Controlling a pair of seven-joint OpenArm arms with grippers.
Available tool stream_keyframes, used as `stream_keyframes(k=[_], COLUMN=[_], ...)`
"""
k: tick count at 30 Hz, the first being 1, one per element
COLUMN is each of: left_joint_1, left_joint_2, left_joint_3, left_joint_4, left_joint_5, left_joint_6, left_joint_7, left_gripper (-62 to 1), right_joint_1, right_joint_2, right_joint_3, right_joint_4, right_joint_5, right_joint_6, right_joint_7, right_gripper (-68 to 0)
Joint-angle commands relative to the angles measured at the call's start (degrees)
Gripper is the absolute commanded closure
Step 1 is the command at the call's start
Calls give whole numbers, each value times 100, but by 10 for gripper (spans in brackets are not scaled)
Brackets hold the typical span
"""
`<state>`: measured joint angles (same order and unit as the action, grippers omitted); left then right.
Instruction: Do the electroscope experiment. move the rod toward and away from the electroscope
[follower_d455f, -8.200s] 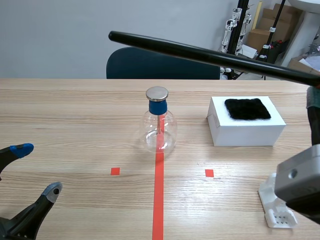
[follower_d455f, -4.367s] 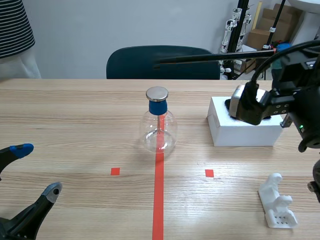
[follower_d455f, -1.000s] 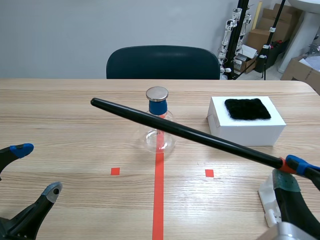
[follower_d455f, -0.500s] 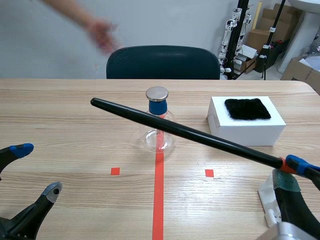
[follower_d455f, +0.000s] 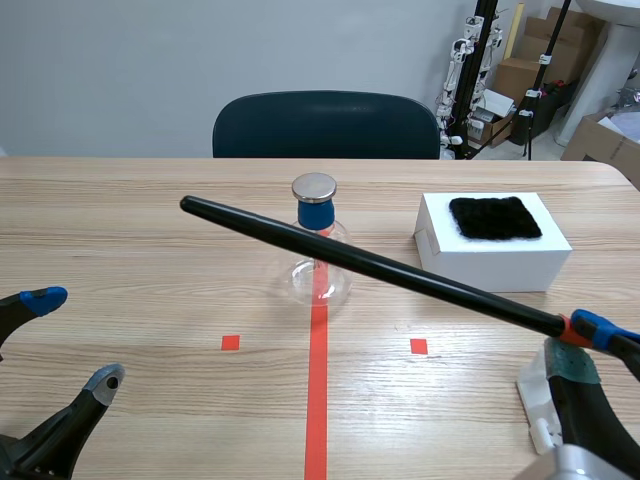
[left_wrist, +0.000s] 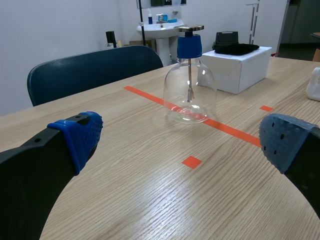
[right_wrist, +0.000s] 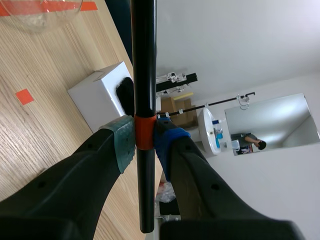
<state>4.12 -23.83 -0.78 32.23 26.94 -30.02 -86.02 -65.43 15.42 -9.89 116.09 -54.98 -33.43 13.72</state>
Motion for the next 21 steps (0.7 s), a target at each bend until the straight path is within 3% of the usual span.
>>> stream_keyframes(k=[1, 21], left_joint_1=[-2, -2], left_joint_2=[-33, -33], left_joint_3=[-20, -20], left_joint_4=[76, 76], left_joint_5=[-72, -72], left_joint_6=[31, 31], left_joint_7=[-291, -291], left_gripper=[-623, -623], right_joint_1=[33, 33], right_joint_2=[15, 15], right_joint_3=[17, 17], right_joint_4=[48, 48], right_joint_5=[13, -9], right_joint_6=[-105, -103], right_joint_7=[46, -48], right_gripper=[-42, -42])
